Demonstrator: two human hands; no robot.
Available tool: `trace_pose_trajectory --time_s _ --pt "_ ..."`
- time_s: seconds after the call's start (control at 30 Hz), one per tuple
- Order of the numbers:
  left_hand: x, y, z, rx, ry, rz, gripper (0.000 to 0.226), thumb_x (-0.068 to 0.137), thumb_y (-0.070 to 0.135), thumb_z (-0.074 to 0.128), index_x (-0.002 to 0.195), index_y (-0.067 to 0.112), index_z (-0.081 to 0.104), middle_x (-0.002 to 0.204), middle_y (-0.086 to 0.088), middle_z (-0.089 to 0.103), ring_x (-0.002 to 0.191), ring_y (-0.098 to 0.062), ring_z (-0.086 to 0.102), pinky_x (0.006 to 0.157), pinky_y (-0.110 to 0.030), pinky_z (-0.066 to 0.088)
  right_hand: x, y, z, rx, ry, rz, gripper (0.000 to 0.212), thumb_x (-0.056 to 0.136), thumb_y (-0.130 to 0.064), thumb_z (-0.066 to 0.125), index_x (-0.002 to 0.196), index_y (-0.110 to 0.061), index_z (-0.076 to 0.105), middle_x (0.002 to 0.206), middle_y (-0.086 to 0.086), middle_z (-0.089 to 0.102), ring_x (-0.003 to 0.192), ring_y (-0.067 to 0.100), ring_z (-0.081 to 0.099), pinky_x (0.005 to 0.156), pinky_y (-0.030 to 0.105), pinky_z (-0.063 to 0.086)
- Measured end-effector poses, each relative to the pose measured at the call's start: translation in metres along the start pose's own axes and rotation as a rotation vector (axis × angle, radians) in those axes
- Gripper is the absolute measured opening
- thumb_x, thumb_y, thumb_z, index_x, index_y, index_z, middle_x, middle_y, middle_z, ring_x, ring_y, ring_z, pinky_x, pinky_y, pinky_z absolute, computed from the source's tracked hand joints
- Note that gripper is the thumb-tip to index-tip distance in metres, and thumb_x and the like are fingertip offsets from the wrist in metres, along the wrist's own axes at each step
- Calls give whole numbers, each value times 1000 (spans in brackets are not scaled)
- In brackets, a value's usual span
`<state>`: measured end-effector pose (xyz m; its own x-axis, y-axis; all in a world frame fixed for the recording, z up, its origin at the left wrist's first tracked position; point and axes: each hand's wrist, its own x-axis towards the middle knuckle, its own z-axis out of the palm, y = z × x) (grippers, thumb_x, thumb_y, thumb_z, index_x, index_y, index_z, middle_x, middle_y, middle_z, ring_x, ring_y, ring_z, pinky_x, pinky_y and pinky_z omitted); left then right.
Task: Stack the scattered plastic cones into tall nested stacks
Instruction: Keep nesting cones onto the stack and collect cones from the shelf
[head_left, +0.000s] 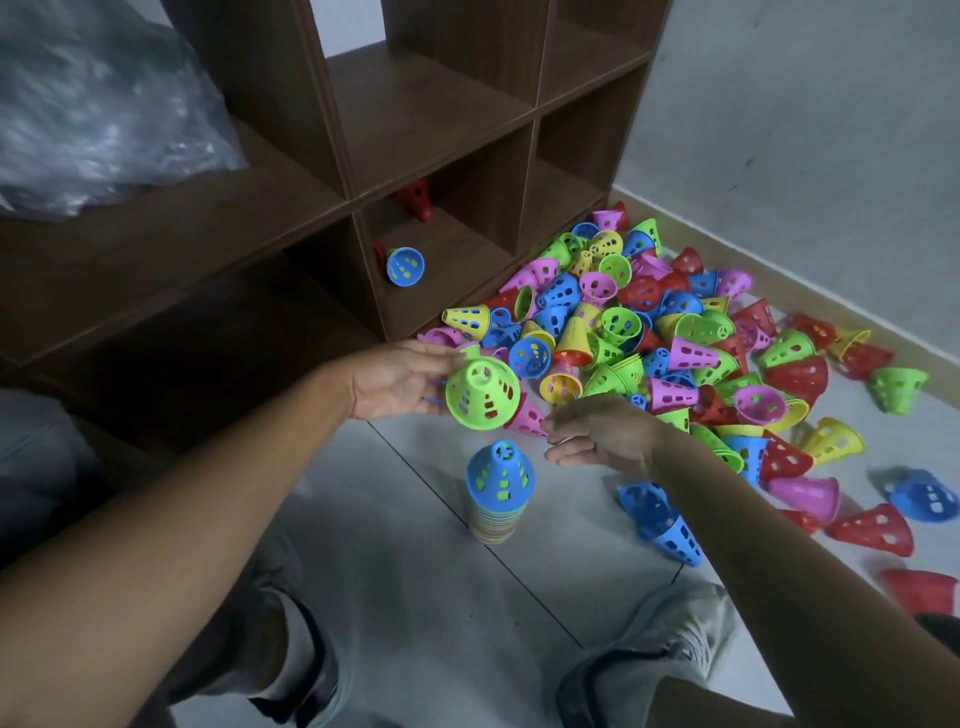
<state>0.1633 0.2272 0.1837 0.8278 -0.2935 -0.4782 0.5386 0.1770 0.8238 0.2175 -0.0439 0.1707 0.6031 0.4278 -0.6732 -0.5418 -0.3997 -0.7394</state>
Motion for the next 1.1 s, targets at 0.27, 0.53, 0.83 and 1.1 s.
trace_pose_trajectory --time_s 0.27,0.53,0.83,1.1 --pt "0 -23 11 38 -95 -96 61 34 38 101 87 16 80 94 -8 74 85 -22 70 83 -39 58 7 22 -20 51 111 34 9 89 2 64 99 2 65 92 19 67 91 29 74 73 30 61" --pt "2 -33 19 148 -60 -120 27 72 32 83 92 18 72 91 1 72 87 -18 66 83 -35 53 18 19 -11 32 96 25 7 92 -2 63 98 -2 66 98 16 68 91 28 73 77 31 58" --pt "13 -40 12 303 13 -184 11 87 19 75 94 15 67 85 2 67 73 -11 59 70 -27 53 45 7 -5 -30 55 -25 12 91 -3 64 103 -5 67 107 16 72 92 27 74 82 34 58" --pt "51 -47 -8 336 339 1 8 86 22 76 88 18 69 71 9 64 66 -7 58 62 -25 49 93 -4 -7 -41 62 -57 16 90 1 65 105 -2 67 88 13 73 69 25 70 60 28 56"
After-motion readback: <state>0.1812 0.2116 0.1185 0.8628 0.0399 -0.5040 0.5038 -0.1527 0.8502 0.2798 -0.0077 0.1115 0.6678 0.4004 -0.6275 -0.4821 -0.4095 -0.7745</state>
